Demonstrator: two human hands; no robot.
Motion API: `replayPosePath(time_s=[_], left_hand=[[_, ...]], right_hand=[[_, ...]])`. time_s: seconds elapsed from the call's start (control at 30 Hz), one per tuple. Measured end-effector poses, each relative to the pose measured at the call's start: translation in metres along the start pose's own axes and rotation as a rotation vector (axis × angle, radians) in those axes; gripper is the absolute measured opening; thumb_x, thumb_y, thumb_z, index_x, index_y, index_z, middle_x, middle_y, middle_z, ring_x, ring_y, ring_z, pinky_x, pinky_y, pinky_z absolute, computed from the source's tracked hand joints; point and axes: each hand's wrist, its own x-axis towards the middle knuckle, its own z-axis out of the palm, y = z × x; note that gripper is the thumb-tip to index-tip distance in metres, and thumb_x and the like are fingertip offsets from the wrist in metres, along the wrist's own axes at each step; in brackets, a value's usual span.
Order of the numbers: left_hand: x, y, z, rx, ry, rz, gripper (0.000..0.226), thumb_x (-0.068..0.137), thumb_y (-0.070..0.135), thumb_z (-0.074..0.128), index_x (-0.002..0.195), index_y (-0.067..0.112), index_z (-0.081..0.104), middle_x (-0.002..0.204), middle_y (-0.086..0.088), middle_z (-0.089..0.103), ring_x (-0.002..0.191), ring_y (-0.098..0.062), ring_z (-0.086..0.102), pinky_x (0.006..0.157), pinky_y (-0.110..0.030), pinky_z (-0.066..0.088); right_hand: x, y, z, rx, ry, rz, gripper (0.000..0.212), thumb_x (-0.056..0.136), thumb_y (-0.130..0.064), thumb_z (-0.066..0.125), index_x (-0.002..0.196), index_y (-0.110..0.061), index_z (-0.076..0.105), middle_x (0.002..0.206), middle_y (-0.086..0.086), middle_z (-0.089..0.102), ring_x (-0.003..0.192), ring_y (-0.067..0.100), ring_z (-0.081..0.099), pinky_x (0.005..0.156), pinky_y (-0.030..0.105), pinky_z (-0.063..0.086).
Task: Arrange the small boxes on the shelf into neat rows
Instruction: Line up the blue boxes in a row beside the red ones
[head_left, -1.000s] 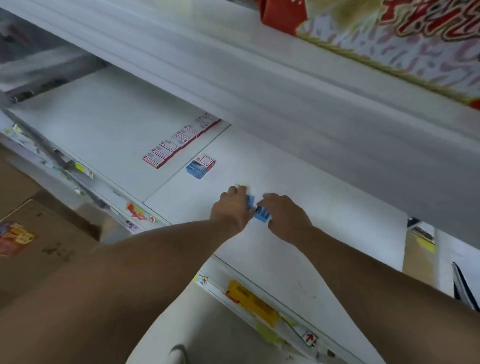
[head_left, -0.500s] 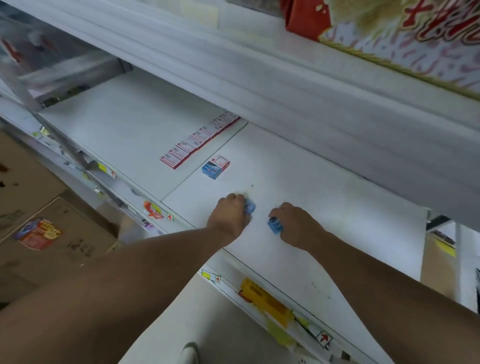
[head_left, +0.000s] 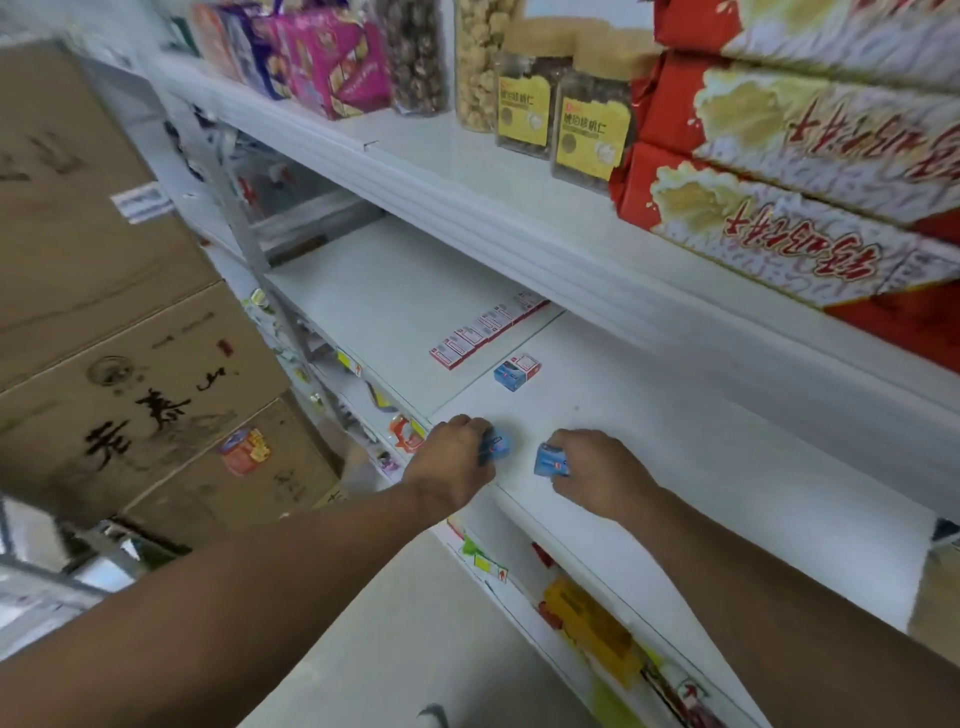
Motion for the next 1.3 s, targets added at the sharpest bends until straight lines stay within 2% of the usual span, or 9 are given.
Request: replayPosePath(time_s=[0.13, 0.4, 0.53, 0.63, 0.73, 0.9, 1.07, 1.23, 1.3], left_hand=[[-0.033, -0.026, -0.045, 0.048, 0.01, -0.028, 0.032, 0.088, 0.023, 0.073, 0.119, 0.019, 0.069, 0.115, -0.005, 0.066, 0.104, -0.03, 0.063, 0.09, -0.041, 0.055], [-0.079, -0.08, -0.1, 0.087, 0.068, -0.083, 0.03, 0.09, 0.023, 0.07, 0.12, 0.019, 0.067, 0.11, -0.003, 0.065, 0.099, -0.028, 0.065, 0.085, -0.038, 0.056], [-0.1, -0.109, -0.116, 0.065, 0.077, -0.089, 0.02, 0.089, 0.024, 0.072, 0.108, 0.02, 0.065, 0.104, -0.004, 0.065, 0.09, -0.026, 0.064, 0.081, -0.039, 0.057], [-0.112, -0.135, -0.122, 0.037, 0.08, -0.089, 0.034, 0.089, 0.024, 0.074, 0.122, 0.019, 0.067, 0.112, -0.004, 0.066, 0.099, -0.027, 0.067, 0.086, -0.039, 0.058], [-0.119, -0.158, -0.123, 0.007, 0.07, -0.081, 0.05, 0.089, 0.022, 0.075, 0.137, 0.017, 0.065, 0.124, -0.006, 0.068, 0.107, -0.026, 0.067, 0.093, -0.038, 0.058], [-0.113, -0.182, -0.129, 0.045, 0.033, -0.003, 0.023, 0.087, 0.02, 0.075, 0.109, 0.02, 0.069, 0.107, -0.004, 0.068, 0.092, -0.026, 0.065, 0.087, -0.04, 0.059], [-0.093, -0.185, -0.135, 0.05, 0.007, 0.043, 0.022, 0.088, 0.018, 0.074, 0.109, 0.018, 0.066, 0.105, -0.003, 0.066, 0.094, -0.027, 0.064, 0.085, -0.041, 0.059], [-0.054, -0.182, -0.13, 0.062, -0.007, 0.09, 0.023, 0.087, 0.017, 0.071, 0.086, 0.026, 0.05, 0.086, 0.002, 0.056, 0.08, -0.024, 0.059, 0.063, -0.031, 0.043], [-0.037, -0.183, -0.128, 0.058, -0.027, 0.088, 0.015, 0.089, 0.019, 0.072, 0.095, 0.023, 0.059, 0.096, -0.001, 0.064, 0.085, -0.024, 0.061, 0.068, -0.03, 0.045]], right_hand=[[0.007, -0.054, -0.011, -0.006, 0.028, -0.096, 0.046, 0.086, -0.028, 0.075, 0.13, -0.024, 0.064, 0.119, 0.003, 0.069, 0.102, 0.025, 0.066, 0.085, 0.032, 0.054], [0.012, -0.135, -0.019, -0.098, 0.026, -0.203, 0.049, 0.084, -0.031, 0.077, 0.132, -0.026, 0.065, 0.117, 0.001, 0.07, 0.088, 0.019, 0.061, 0.073, 0.028, 0.048], [0.011, -0.167, -0.015, -0.104, -0.002, -0.181, 0.052, 0.083, -0.034, 0.077, 0.133, -0.026, 0.065, 0.119, 0.001, 0.07, 0.097, 0.02, 0.065, 0.078, 0.029, 0.051], [0.01, -0.189, -0.008, -0.141, -0.021, -0.171, 0.052, 0.083, -0.035, 0.077, 0.133, -0.024, 0.066, 0.121, 0.002, 0.07, 0.103, 0.022, 0.066, 0.088, 0.035, 0.057], [0.006, -0.209, 0.005, -0.145, -0.031, -0.126, 0.047, 0.082, -0.033, 0.075, 0.128, -0.024, 0.067, 0.116, 0.002, 0.071, 0.099, 0.021, 0.066, 0.084, 0.034, 0.056], [0.008, -0.23, 0.022, -0.153, -0.025, -0.064, 0.049, 0.082, -0.034, 0.076, 0.128, -0.023, 0.066, 0.117, 0.003, 0.07, 0.1, 0.021, 0.065, 0.084, 0.034, 0.054], [0.018, -0.232, 0.024, -0.133, -0.02, -0.024, 0.052, 0.079, -0.035, 0.08, 0.127, -0.022, 0.067, 0.117, 0.003, 0.07, 0.1, 0.022, 0.066, 0.085, 0.036, 0.056], [0.05, -0.214, 0.025, -0.096, -0.009, -0.027, 0.046, 0.081, -0.03, 0.075, 0.125, -0.02, 0.069, 0.113, 0.005, 0.07, 0.098, 0.023, 0.066, 0.083, 0.034, 0.055], [0.068, -0.205, 0.025, -0.062, -0.015, -0.027, 0.043, 0.081, -0.031, 0.075, 0.122, -0.02, 0.069, 0.111, 0.004, 0.071, 0.096, 0.023, 0.068, 0.085, 0.037, 0.057]])
